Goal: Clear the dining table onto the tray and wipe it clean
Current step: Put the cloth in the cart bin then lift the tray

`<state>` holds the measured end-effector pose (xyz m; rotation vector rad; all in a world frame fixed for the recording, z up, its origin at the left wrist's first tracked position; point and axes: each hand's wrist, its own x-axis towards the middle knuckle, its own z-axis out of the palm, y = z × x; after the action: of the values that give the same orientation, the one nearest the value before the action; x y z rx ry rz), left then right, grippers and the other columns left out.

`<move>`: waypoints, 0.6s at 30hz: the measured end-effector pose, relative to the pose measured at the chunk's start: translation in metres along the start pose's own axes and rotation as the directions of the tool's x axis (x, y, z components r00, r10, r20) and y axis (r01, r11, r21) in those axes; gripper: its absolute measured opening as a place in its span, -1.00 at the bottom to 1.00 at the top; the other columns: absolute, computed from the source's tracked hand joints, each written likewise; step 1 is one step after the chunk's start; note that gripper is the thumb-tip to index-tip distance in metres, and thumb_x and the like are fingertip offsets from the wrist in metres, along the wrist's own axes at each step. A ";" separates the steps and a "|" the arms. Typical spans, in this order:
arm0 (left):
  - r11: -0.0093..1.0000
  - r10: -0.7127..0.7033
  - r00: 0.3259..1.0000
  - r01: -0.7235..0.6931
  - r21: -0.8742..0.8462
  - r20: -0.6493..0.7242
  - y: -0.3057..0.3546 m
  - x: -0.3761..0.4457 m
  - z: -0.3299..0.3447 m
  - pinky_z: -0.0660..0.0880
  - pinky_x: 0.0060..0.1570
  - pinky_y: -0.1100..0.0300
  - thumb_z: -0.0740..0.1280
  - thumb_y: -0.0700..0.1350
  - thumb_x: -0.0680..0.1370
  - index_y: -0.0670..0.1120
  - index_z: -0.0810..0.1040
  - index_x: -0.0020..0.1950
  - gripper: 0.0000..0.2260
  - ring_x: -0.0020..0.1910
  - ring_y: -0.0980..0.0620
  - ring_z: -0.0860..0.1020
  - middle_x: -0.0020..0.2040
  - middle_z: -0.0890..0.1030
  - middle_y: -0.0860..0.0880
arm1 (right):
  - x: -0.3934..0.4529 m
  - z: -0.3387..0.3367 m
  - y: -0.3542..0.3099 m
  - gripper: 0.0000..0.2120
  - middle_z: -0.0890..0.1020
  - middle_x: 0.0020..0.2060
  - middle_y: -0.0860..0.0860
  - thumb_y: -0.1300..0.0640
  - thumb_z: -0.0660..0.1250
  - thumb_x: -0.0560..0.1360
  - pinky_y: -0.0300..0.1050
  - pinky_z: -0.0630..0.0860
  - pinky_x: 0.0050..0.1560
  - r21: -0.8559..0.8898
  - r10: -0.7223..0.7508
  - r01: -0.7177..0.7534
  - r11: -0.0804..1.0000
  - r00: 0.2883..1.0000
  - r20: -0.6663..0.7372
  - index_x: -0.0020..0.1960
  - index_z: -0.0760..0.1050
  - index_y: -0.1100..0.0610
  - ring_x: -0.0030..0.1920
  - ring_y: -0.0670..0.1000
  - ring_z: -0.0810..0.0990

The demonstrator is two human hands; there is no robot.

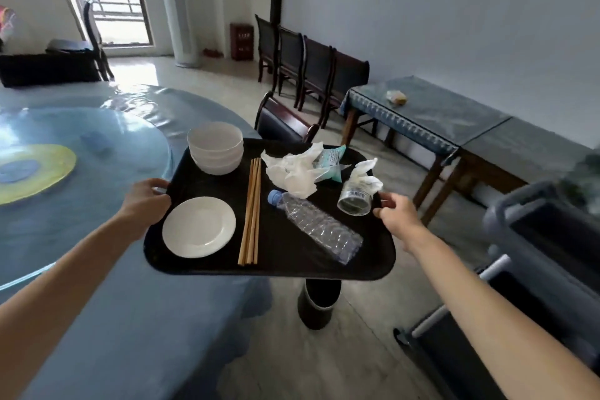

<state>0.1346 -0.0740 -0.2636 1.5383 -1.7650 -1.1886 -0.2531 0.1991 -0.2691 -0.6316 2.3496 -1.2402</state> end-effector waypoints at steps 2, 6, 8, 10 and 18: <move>0.999 0.041 0.998 -0.041 0.007 0.051 0.029 -0.019 0.027 0.38 -0.63 0.39 0.23 -0.47 0.51 -0.19 0.59 0.09 -0.71 -0.38 -0.07 0.46 -0.12 0.60 -0.20 | -0.013 -0.044 0.012 -0.56 0.61 0.22 0.07 0.34 0.39 0.56 -0.18 0.42 0.11 -0.006 0.010 -0.010 1.000 0.999 -0.053 0.43 0.51 0.15 0.14 0.01 0.53; 0.994 0.107 0.983 -0.111 0.022 0.150 0.073 -0.041 0.080 0.53 -0.34 0.24 0.26 -0.46 0.49 -0.21 0.64 0.04 -0.74 -0.30 -0.14 0.54 -0.14 0.65 -0.20 | -0.038 -0.127 0.050 -0.52 0.62 0.28 0.11 0.35 0.41 0.54 -0.11 0.47 0.23 0.023 0.060 -0.057 0.998 0.987 -0.151 0.45 0.50 0.17 0.22 0.06 0.55; 0.991 0.125 0.970 -0.134 0.029 0.206 0.092 -0.052 0.112 0.51 -0.12 0.11 0.29 -0.45 0.48 -0.19 0.65 0.01 -0.75 -0.24 -0.15 0.57 -0.12 0.66 -0.20 | -0.049 -0.168 0.068 -0.52 0.62 0.27 0.10 0.34 0.42 0.54 -0.02 0.50 0.32 0.044 0.098 -0.091 0.995 0.975 -0.199 0.44 0.51 0.17 0.25 0.09 0.56; 0.984 0.160 0.949 -0.174 0.031 0.271 0.113 -0.066 0.147 0.50 -0.07 0.06 0.31 -0.45 0.49 -0.18 0.65 -0.01 -0.77 -0.23 -0.15 0.57 -0.15 0.65 -0.20 | -0.060 -0.207 0.088 -0.55 0.63 0.20 0.08 0.35 0.41 0.55 0.05 0.54 0.30 0.081 0.131 -0.114 0.990 0.962 -0.241 0.43 0.52 0.17 0.22 0.10 0.58; 0.948 0.277 0.841 -0.318 0.011 0.465 0.204 -0.104 0.309 0.59 -0.13 0.04 0.34 -0.39 0.45 -0.10 0.68 -0.09 -0.78 -0.20 -0.20 0.63 -0.16 0.68 -0.19 | -0.083 -0.337 0.179 -0.54 0.63 0.27 0.15 0.43 0.38 0.52 -0.08 0.44 0.18 0.195 0.279 -0.212 0.957 0.854 -0.440 0.40 0.52 0.21 0.18 0.08 0.55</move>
<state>-0.2020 0.1070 -0.2219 1.0150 -2.2898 -1.4048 -0.4050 0.5568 -0.2322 0.0322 2.5766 -1.5478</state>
